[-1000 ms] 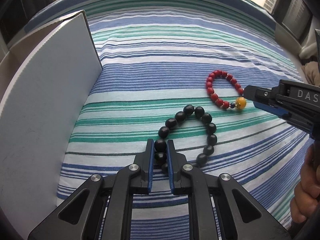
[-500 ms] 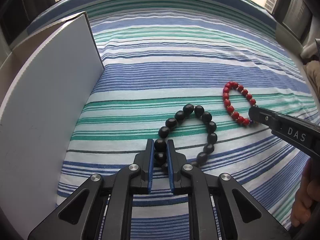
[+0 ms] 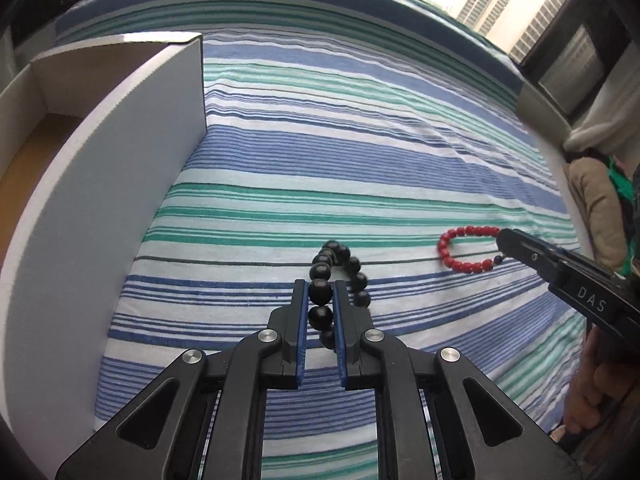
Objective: Organize jewelry
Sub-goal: 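Carry both bracelets into the white box and open both tools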
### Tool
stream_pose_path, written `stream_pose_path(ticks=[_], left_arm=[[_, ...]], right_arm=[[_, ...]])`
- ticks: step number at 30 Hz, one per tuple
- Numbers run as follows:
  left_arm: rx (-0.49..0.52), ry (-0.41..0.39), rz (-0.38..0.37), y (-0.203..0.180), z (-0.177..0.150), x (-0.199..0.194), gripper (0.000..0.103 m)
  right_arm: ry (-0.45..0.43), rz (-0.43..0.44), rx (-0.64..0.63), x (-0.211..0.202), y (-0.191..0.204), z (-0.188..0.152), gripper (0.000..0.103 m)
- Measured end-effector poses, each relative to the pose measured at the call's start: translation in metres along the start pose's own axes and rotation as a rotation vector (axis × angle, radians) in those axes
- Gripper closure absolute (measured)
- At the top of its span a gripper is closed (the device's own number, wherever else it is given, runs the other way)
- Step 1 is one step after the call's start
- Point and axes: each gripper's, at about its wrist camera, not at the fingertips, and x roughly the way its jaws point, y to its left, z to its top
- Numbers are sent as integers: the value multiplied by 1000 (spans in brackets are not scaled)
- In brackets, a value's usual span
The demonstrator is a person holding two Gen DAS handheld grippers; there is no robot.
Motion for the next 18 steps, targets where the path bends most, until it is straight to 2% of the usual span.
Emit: stream_pose_path(ticks=[4, 8, 14, 18], left_arm=[[-63, -50, -142, 5, 1, -61, 93], [-87, -145, -181, 19, -5, -132, 93], [-138, -252, -118, 72, -4, -220, 93], [-190, -291, -13, 121, -8, -248, 93]], right_arm=[[-52, 83, -22, -50, 4, 3, 85], [-106, 167, -70, -90, 33, 11, 85], [-181, 320, -186, -142, 111, 27, 85], [-184, 427, -277, -155, 178, 34, 85]])
